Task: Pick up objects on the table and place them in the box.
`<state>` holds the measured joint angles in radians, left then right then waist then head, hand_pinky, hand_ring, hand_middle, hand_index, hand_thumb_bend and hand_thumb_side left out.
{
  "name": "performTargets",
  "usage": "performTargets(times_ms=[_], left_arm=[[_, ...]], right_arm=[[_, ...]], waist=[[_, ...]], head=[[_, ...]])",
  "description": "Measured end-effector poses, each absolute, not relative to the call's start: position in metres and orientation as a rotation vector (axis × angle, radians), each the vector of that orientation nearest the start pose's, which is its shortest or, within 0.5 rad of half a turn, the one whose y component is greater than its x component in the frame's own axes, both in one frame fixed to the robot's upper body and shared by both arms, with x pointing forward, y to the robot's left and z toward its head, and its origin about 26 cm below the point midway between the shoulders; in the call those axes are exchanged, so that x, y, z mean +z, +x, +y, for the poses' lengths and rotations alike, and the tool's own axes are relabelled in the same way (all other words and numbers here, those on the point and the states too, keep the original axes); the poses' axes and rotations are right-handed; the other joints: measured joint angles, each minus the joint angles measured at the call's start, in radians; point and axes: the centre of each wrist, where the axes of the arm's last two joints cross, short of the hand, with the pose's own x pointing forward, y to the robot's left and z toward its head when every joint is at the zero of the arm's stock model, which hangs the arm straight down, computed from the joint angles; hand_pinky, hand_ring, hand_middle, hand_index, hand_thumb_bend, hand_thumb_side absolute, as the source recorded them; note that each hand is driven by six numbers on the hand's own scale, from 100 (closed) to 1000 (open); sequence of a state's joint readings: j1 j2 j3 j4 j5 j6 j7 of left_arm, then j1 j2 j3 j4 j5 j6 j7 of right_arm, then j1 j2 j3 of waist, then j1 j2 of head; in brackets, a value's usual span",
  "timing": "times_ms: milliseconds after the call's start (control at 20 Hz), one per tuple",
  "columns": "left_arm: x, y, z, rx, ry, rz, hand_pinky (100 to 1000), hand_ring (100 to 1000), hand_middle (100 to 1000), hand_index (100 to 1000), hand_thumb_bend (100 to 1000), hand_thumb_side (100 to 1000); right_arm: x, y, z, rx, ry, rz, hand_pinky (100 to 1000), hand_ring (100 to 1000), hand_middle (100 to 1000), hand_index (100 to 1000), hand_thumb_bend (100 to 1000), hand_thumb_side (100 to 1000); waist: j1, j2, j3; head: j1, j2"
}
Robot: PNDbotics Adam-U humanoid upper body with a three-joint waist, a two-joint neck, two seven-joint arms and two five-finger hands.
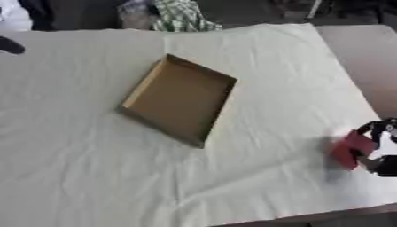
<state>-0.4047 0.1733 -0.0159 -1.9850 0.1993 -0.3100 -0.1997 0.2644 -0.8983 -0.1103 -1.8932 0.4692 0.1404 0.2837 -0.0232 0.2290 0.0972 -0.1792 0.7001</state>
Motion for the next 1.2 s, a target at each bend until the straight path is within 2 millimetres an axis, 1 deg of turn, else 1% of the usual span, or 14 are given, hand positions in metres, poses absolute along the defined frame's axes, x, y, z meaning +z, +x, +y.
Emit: performTargets(times_ms=[250,550,750,950,1200], left_arm=[[0.215,0.31,0.221,0.552,0.466,3.518,578,793,761,759,100,632],[0.215,0.31,0.221,0.556,0.465,3.519,578,793,762,760,100,632],[0.215,0.31,0.221,0.558,0.465,3.519,579,794,762,760,100,633],[0.215,0.31,0.22,0.554,0.468,3.519,579,794,762,760,100,633],[0.215,0.31,0.219,0.55,0.475,3.52,580,794,762,760,100,634]], right_arm=[[0.14,0.221,-0.413,1.151,-0.864,-1.127,896,771,424,685,100,500],[0.152,0.221,-0.406,1.154,-0.898,-1.18,899,770,417,683,100,492],[0.159,0.223,-0.404,1.169,-0.919,-1.215,901,772,415,681,100,486],[0.174,0.231,-0.402,1.212,-0.952,-1.268,904,771,410,677,100,487],[0.204,0.246,-0.395,1.294,-0.98,-1.358,906,773,411,673,100,483]], waist=[[0.0,0.0,0.001],[-0.004,-0.002,0.002],[-0.01,-0.009,0.003],[-0.014,-0.012,0.008],[-0.022,-0.017,0.017]], head=[[0.001,0.0],[0.002,0.0],[0.002,0.0],[0.002,0.0],[0.005,0.0]])
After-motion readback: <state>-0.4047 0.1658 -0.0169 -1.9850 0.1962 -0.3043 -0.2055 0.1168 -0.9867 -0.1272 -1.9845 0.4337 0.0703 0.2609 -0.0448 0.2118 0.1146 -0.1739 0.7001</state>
